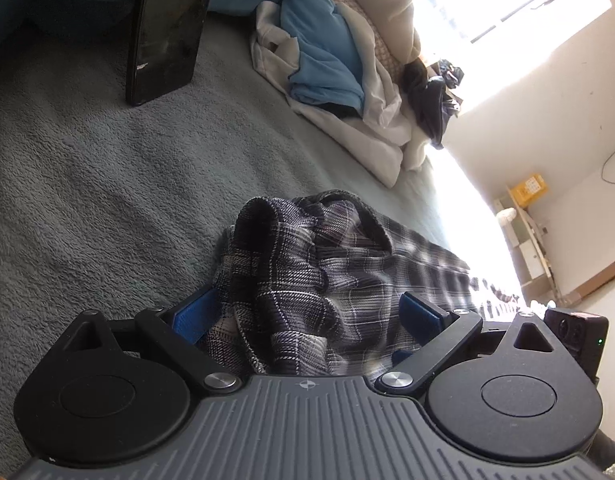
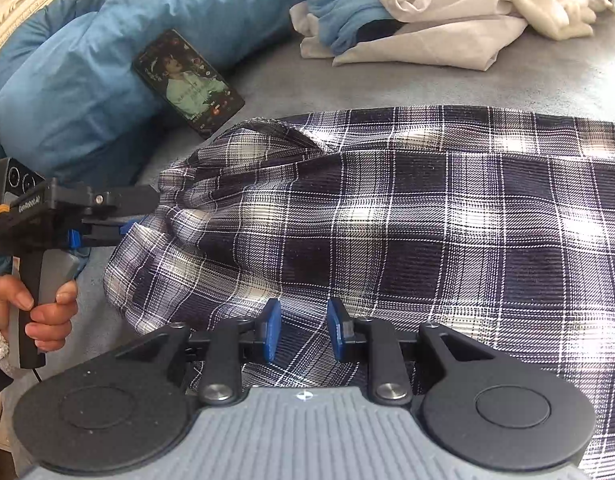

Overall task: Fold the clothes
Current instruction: 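Grasp the plaid pajama pants waistband with the left gripper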

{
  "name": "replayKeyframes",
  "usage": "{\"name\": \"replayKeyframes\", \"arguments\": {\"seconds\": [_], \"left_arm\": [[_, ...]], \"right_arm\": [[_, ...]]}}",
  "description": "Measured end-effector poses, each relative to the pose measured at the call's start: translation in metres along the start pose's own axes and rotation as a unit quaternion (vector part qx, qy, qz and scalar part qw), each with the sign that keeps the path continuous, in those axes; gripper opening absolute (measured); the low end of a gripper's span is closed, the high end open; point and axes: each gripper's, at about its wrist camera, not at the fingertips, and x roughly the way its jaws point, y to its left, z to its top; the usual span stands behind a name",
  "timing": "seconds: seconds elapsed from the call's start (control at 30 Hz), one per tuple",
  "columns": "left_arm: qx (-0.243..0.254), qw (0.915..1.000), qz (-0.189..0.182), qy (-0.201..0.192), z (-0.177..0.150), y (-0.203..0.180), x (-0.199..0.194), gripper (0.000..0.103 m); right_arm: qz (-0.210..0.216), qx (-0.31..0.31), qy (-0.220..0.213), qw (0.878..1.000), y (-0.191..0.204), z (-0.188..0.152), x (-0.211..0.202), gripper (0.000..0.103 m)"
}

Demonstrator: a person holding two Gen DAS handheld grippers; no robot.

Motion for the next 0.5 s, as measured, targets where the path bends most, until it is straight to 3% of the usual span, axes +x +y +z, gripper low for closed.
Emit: {"name": "replayKeyframes", "arguments": {"seconds": [0.17,0.33,0.4,0.47,0.5], "left_arm": [[0.013,0.9998,0.01,0.01,0.0,-0.001,0.01,0.103],[0.057,0.9969,0.049,0.022,-0.002,-0.014,0.019,0.1],[0.071,0.9944,0.075,0.023,-0.003,-0.019,0.018,0.088],[0.076,0.9914,0.104,0.021,-0.003,-0.019,0.015,0.063],[0.073,0.9908,0.112,0.021,-0.002,-0.019,0.013,0.059]], "right_arm": [[0.011,0.018,-0.003,1.0,-0.012,0.004,0.001,0.027],[0.016,0.029,-0.007,0.999,-0.018,0.004,0.0,0.027],[0.018,0.034,-0.009,0.999,-0.019,0.004,0.0,0.027],[0.02,0.04,-0.011,0.999,-0.02,0.003,0.0,0.027],[0.021,0.043,-0.011,0.999,-0.02,0.003,0.0,0.027]]}}
